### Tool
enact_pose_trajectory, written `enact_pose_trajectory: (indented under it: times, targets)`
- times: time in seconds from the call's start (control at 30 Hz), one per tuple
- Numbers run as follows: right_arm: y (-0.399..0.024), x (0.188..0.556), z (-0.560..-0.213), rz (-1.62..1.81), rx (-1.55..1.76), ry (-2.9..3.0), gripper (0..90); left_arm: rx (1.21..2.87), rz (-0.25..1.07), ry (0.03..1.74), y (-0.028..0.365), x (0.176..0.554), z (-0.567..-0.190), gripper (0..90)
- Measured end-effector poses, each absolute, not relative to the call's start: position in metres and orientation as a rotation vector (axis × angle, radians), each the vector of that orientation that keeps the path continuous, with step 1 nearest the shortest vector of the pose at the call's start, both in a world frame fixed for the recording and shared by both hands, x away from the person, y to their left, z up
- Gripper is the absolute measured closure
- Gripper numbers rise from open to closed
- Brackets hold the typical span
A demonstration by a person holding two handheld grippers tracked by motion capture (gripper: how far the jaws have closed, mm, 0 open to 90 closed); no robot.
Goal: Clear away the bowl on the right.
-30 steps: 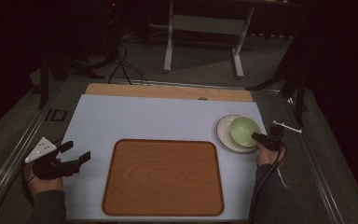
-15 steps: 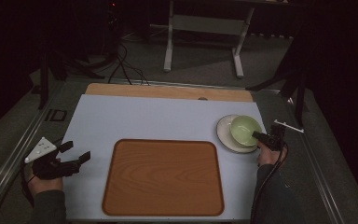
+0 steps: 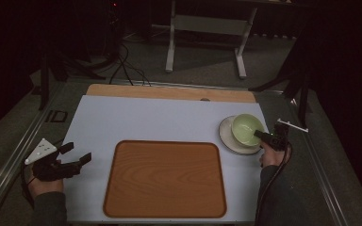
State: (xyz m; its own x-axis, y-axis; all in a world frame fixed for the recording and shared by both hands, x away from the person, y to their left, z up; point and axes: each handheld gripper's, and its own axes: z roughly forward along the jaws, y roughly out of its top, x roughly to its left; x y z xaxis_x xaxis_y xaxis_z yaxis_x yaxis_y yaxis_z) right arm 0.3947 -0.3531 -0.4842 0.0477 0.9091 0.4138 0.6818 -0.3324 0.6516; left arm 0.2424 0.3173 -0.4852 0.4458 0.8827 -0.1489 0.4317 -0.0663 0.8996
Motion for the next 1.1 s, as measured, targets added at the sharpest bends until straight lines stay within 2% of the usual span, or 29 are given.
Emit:
enact_pose_trajectory:
  times: [1.1]
  targets:
    - [-0.317, 0.387, -0.470, 1.280, 1.962, 1.750, 83.5, 1.678, 0.556, 1.153, 0.318, 0.242, -0.485, 15.6]
